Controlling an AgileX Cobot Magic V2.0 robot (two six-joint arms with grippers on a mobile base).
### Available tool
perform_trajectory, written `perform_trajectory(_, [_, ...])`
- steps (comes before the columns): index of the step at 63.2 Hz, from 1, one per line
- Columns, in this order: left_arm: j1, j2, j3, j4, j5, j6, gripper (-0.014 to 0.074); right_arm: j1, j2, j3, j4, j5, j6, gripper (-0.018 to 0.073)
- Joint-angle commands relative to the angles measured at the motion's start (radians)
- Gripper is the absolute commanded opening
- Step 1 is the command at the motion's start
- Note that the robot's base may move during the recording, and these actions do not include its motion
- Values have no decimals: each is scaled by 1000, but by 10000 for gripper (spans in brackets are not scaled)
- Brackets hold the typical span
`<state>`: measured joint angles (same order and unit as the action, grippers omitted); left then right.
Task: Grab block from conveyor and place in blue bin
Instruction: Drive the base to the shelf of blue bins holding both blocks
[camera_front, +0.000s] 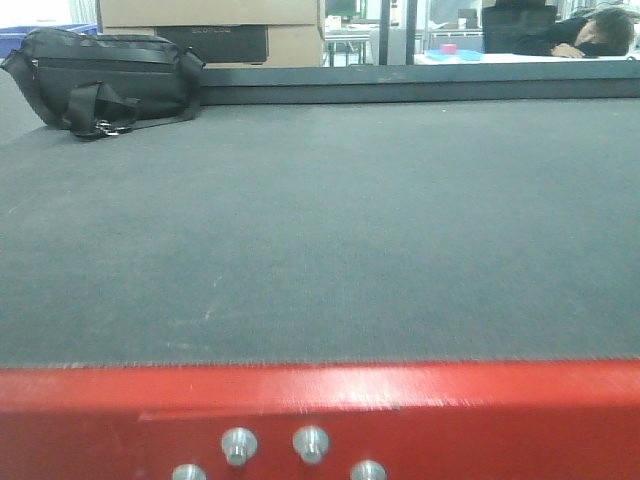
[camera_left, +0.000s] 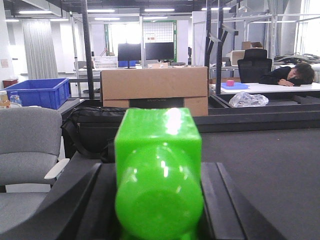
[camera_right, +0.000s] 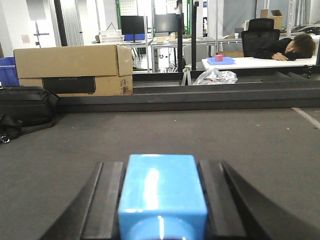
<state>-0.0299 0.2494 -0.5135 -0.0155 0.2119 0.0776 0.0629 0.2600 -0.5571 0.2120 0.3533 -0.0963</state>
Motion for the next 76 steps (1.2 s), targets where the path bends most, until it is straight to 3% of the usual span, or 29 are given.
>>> perform_trajectory(1, [6,-5,1,-6,-20,-2,-111,2,-4,-2,3,-21,-4,-154])
perform_trajectory(76, [7,-8,1,-6,-20,-2,-111,2,-4,-2,3,-21,-4,-154])
